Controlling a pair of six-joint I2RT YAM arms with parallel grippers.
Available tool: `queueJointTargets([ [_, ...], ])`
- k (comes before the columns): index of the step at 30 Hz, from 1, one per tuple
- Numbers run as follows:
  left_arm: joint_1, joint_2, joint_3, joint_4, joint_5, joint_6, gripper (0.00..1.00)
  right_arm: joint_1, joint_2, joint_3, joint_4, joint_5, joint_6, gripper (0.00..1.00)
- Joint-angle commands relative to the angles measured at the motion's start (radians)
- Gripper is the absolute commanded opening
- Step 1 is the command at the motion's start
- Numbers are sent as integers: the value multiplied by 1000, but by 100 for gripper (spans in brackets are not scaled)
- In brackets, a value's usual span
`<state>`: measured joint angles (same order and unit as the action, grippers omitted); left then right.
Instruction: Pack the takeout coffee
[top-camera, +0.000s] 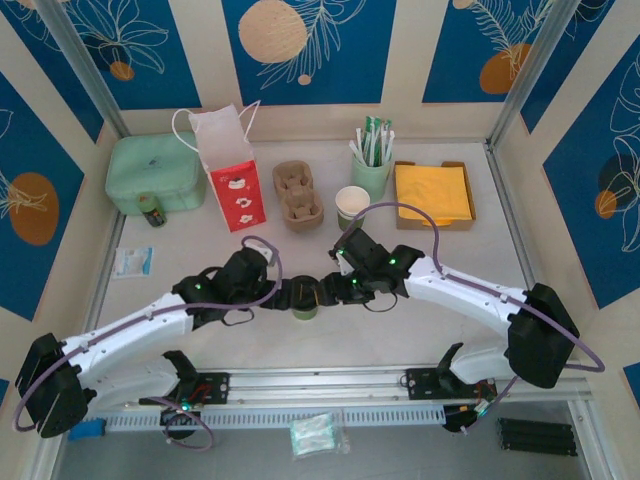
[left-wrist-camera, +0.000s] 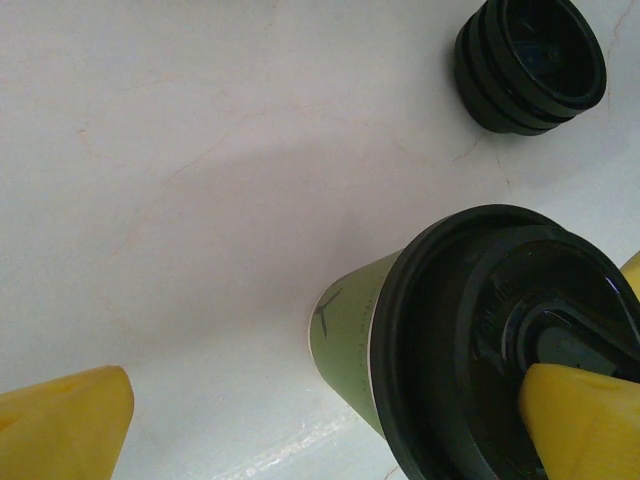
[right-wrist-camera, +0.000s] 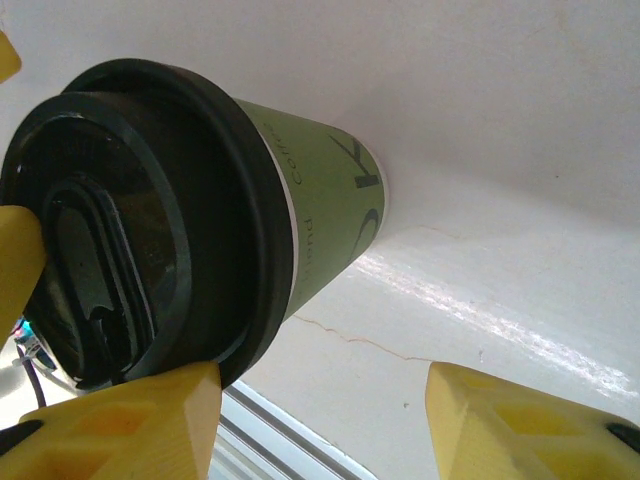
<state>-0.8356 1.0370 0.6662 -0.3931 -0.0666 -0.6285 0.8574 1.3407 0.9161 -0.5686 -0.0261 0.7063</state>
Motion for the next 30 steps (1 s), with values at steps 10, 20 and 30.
queueJointTargets([
  [10,5,-52,-201,39,21,-121,99,22,64,-21,29,11,12,57],
  [20,6,-33,-64,-23,5,-57,99,12,49,56,-27,9,-22,62],
  [30,6,-5,-14,-30,12,-33,99,-18,-21,88,-65,-2,-39,66],
])
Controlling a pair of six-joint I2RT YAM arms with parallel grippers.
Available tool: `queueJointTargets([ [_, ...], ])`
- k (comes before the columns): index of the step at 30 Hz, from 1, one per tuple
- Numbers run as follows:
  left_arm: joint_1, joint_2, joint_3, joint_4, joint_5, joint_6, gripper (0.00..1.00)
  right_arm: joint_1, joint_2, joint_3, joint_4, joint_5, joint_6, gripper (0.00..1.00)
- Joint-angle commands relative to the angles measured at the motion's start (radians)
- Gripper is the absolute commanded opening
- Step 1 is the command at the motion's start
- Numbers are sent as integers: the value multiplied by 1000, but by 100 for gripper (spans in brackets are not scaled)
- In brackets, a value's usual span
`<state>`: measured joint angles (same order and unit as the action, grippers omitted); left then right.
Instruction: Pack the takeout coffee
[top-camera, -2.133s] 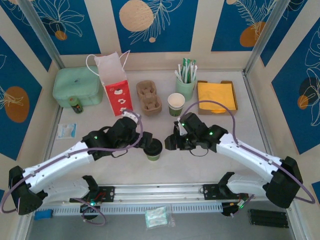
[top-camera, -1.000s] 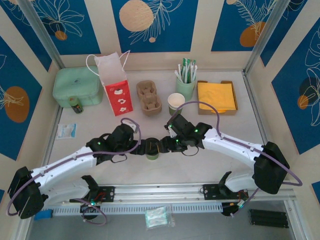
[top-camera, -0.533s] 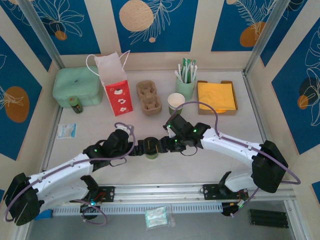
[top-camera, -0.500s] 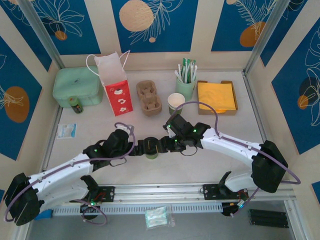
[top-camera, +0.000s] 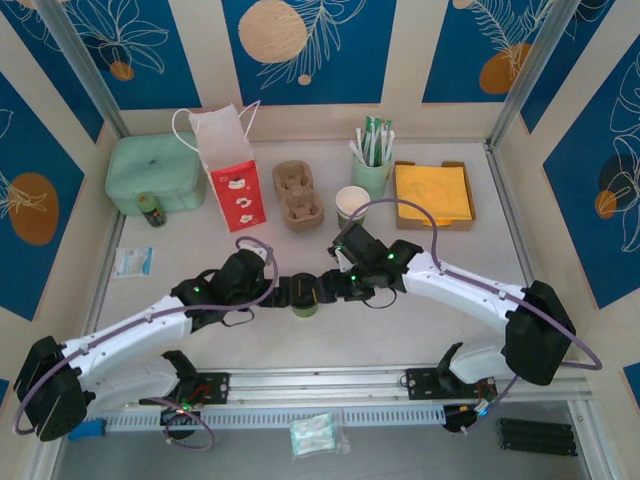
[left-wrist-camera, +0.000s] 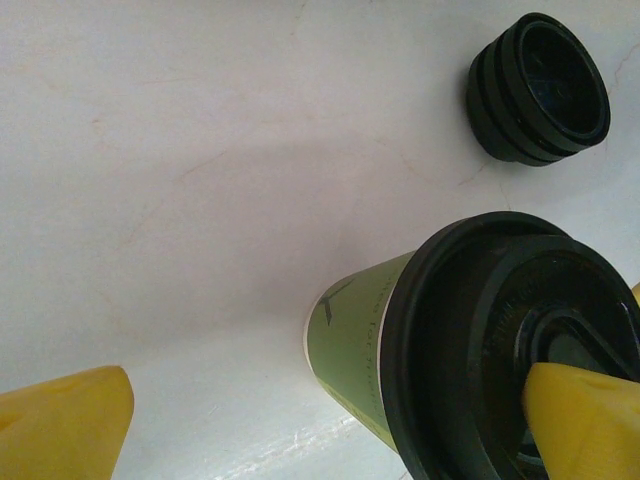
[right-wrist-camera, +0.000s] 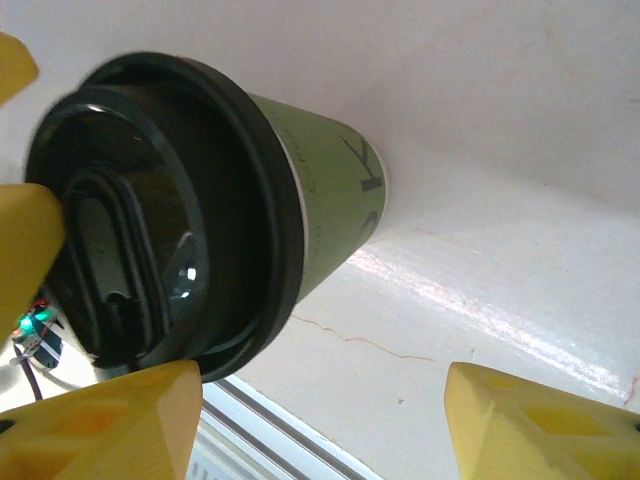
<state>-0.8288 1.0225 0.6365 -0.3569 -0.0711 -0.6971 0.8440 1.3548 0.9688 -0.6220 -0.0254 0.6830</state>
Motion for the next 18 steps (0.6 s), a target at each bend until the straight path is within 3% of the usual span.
queueJointTargets([
  [1,-1,7,19,-67,17,35,99,-6,-38,37,-13,-6,-16,66],
  [11,10,-38,128,-152,6,60,99,-10,-50,89,-28,-27,-22,66],
  [18,72,-68,108,-192,25,55,100,19,-19,100,-24,-12,-13,69],
])
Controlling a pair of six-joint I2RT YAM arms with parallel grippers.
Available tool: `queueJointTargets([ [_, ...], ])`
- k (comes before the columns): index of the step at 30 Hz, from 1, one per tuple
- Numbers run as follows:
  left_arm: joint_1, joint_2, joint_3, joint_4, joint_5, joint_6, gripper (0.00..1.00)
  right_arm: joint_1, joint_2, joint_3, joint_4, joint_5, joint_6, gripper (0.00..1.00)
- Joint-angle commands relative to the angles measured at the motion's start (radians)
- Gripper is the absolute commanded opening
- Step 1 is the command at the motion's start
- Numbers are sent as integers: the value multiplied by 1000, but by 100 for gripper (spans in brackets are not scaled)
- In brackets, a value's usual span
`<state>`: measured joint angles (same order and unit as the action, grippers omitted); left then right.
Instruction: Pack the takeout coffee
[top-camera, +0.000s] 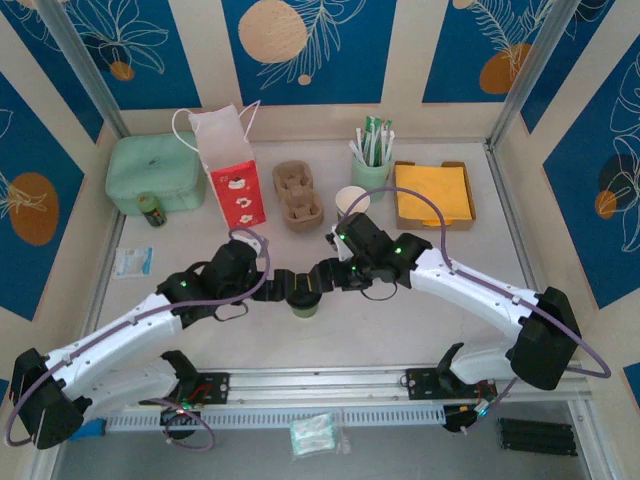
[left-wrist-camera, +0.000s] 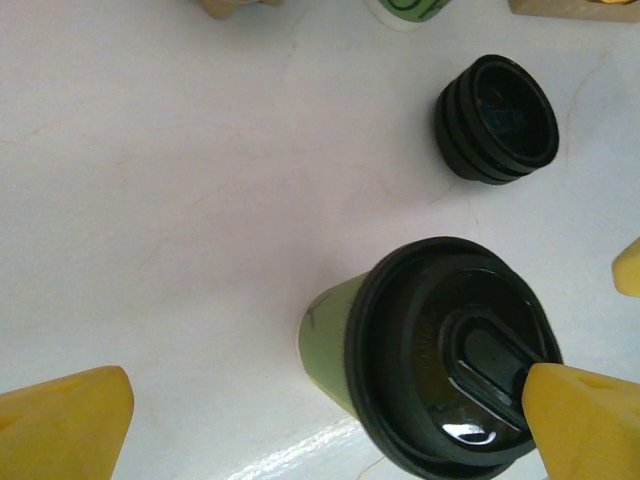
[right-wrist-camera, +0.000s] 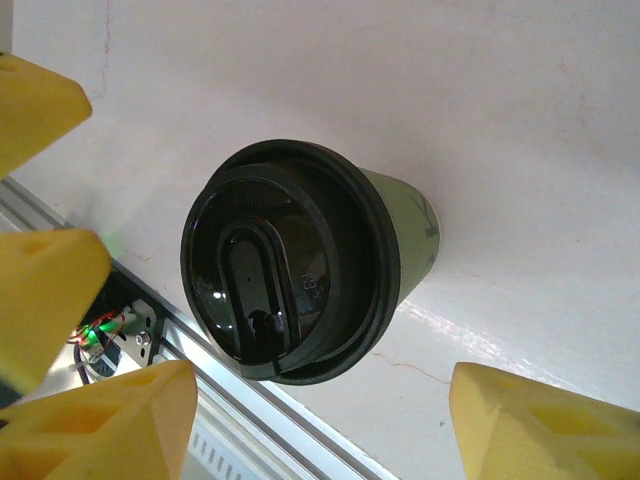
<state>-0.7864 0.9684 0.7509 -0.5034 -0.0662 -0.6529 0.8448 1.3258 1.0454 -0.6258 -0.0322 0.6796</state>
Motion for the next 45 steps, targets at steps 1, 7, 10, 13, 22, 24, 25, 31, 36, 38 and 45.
queueJointTargets([
  [1,38,-18,-17,-42,27,9,99,24,15,24,-20,2,-6,70],
  [7,66,-22,-82,7,65,2,99,56,46,22,-18,38,5,71],
  [10,72,-14,-97,27,74,0,100,59,60,19,-11,42,9,71],
  [13,76,-4,-107,42,80,2,99,61,73,16,-1,41,12,71],
  [22,85,10,-147,85,91,-1,99,60,96,1,16,43,11,69],
  [24,85,15,-157,95,92,-1,99,59,99,-5,20,44,10,69],
  [25,85,17,-164,96,94,-4,99,59,99,-7,21,44,10,68],
  [31,84,-3,-198,96,101,-15,100,50,101,-22,27,47,-29,68],
  [36,85,-61,-199,73,108,-29,99,19,95,-17,15,35,-89,67],
  [38,84,-79,-194,64,115,-35,99,2,96,-12,13,24,-108,67],
  [45,84,-105,-167,57,137,-47,99,-35,105,26,-13,-38,-158,69],
])
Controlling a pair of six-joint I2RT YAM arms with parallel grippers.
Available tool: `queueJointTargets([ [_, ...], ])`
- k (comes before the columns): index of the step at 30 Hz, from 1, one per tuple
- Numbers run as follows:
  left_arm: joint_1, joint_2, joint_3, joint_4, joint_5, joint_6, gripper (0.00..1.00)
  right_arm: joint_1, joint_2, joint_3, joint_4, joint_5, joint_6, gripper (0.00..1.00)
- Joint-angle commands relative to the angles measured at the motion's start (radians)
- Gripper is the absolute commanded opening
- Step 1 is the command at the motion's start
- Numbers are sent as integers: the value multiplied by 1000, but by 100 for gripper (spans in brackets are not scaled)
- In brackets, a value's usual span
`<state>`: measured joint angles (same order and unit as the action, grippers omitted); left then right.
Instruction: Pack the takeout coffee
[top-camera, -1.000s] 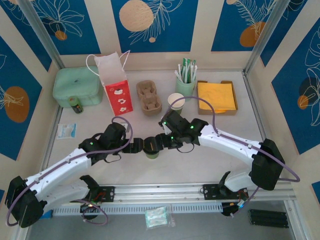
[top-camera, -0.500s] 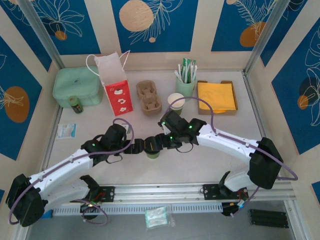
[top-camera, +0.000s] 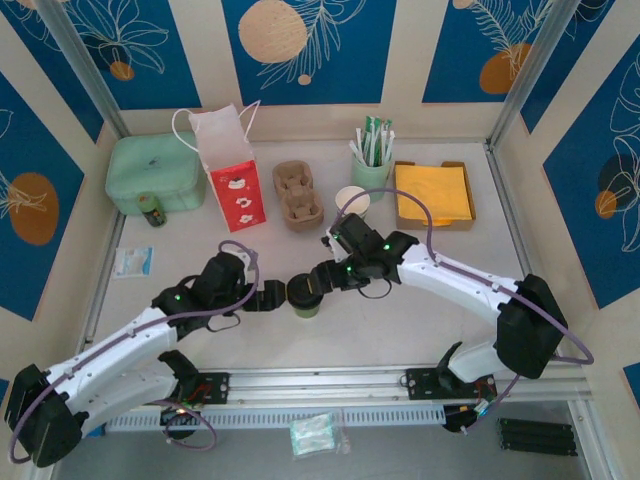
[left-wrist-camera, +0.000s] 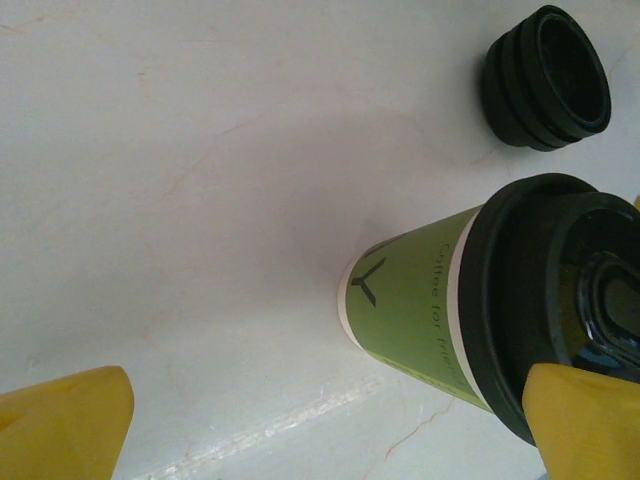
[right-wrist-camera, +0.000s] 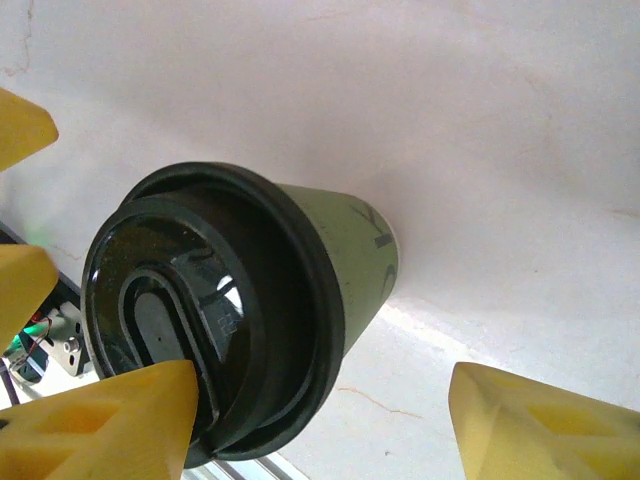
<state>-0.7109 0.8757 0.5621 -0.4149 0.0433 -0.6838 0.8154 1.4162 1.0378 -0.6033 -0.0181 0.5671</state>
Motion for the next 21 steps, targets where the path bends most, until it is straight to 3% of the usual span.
queueJointTargets([
  [1,10,-12,26,-32,28,-16,99,-7,15,38,-40,-55,-50,69],
  [10,8,13,126,-67,15,37,99,-7,-84,59,-72,-71,23,70],
  [21,10,222,261,-54,46,138,99,13,-184,-100,-27,4,192,64],
])
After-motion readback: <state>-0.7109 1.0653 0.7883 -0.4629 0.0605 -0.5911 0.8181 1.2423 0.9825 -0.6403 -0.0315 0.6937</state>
